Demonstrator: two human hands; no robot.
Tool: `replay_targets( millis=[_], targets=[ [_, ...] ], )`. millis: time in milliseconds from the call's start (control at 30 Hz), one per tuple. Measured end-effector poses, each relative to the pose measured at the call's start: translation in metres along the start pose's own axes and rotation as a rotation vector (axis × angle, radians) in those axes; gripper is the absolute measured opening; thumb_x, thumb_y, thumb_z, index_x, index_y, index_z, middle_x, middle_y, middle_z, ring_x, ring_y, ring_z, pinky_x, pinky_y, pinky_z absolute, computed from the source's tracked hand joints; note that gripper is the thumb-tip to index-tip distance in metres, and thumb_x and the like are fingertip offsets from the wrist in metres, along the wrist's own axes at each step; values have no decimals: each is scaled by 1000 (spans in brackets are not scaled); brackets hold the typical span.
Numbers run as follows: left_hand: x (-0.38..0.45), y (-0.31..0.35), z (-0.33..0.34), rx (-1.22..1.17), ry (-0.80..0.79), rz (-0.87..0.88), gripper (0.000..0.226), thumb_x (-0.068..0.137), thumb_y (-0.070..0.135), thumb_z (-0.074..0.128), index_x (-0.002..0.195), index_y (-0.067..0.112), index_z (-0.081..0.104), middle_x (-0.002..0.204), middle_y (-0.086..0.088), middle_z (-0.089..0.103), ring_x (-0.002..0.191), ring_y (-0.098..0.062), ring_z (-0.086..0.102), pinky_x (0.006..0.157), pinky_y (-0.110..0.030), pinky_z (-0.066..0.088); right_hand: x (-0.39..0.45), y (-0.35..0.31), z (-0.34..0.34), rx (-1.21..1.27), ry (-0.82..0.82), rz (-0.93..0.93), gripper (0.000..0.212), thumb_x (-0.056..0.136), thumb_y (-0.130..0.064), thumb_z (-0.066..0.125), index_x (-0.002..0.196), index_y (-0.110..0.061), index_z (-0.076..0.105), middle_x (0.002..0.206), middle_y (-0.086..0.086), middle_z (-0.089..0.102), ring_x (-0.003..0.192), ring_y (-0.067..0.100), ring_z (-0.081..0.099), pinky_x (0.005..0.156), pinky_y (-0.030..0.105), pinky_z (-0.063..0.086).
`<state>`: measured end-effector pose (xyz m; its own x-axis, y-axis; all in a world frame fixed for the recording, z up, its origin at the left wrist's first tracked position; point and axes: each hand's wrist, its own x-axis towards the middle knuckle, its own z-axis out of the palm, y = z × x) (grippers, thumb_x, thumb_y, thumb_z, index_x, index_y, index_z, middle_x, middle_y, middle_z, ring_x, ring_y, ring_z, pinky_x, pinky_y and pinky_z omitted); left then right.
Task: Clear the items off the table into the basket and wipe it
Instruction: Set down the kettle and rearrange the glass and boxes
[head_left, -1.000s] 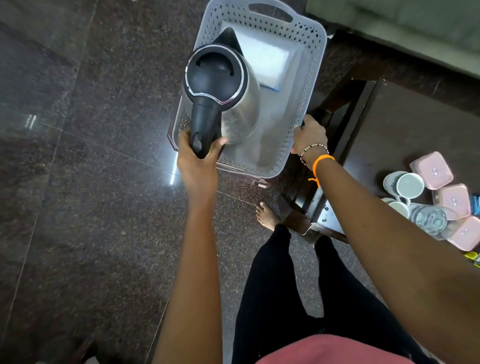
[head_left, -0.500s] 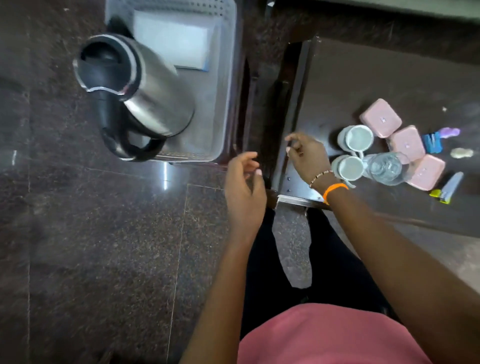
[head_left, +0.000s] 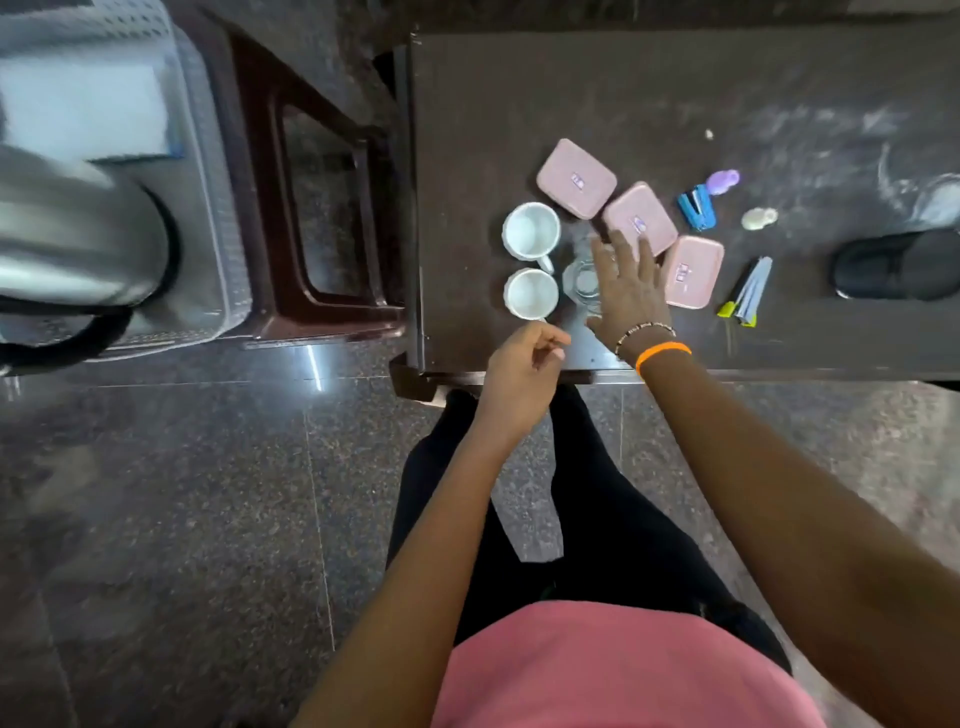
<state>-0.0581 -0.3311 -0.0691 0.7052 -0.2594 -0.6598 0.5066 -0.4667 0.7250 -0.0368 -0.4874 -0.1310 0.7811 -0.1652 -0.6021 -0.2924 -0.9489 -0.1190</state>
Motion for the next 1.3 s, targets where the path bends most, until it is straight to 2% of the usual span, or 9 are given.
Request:
replay_targets(
  millis=[167,300,467,567,667,767,900,1033,1300],
  targets=[
    [9,7,30,3,36,-72,17,89,4,52,97,13,64,86,11,60,79,-1,56,68,1,39,16,20,2,46,-38,-124,87,70,1,65,143,-18,22,148,12,26,126,39,34,96,51,47],
    [17,20,42,-10,79,-92,18,89,3,52,96,14,63,87,9,60,88,-14,57,87,-26,46,17,31,-1,119,-26,-158,84,66,-3,70,138,-19,30,140,9,34,118,37,39,82,49,54],
    [27,42,51,-61,170,-72,18,90,7,52,96,18,64,84,17,61,83,-12,59,80,-18,44,1,46,-16,228,78,-103,87,56,-20,78,132,-25,35,132,6,41,113,34,42,64,41,51],
    [38,58,59,-71,194,-51,18,90,8,52,95,20,63,84,16,61,81,-9,58,74,-16,45,-3,60,-36,286,152,-88,91,52,-26,79,131,-24,36,130,5,42,114,33,42,68,40,51],
    [58,74,67,-61,202,-17,17,90,5,51,96,16,63,80,16,59,75,-6,56,63,-9,42,7,73,-61,322,231,-53,82,58,-29,75,131,-23,38,128,7,45,116,34,43,72,41,51],
    [77,86,77,-55,194,-3,19,88,1,51,97,12,63,78,15,57,75,-8,55,72,-9,42,30,89,-84,332,255,-22,81,61,-30,73,133,-23,38,129,9,43,116,36,43,77,43,51],
    [98,98,89,-56,171,-7,19,89,2,50,95,17,61,83,13,60,76,-5,56,71,-2,42,70,110,-105,344,254,80,87,57,-24,76,134,-26,35,134,7,39,119,33,40,77,45,52],
    [114,107,100,-20,145,-41,16,91,8,51,97,19,61,100,-1,64,90,-16,58,81,-20,46,109,130,-115,370,283,166,86,58,-20,75,134,-27,34,137,6,36,122,33,38,77,46,52],
    [132,130,110,-20,141,-79,15,93,12,49,93,21,61,107,1,63,101,-13,55,69,-12,39,135,154,-105,337,225,234,90,60,-23,79,136,-26,31,141,6,34,129,32,34,82,53,53]
  ],
)
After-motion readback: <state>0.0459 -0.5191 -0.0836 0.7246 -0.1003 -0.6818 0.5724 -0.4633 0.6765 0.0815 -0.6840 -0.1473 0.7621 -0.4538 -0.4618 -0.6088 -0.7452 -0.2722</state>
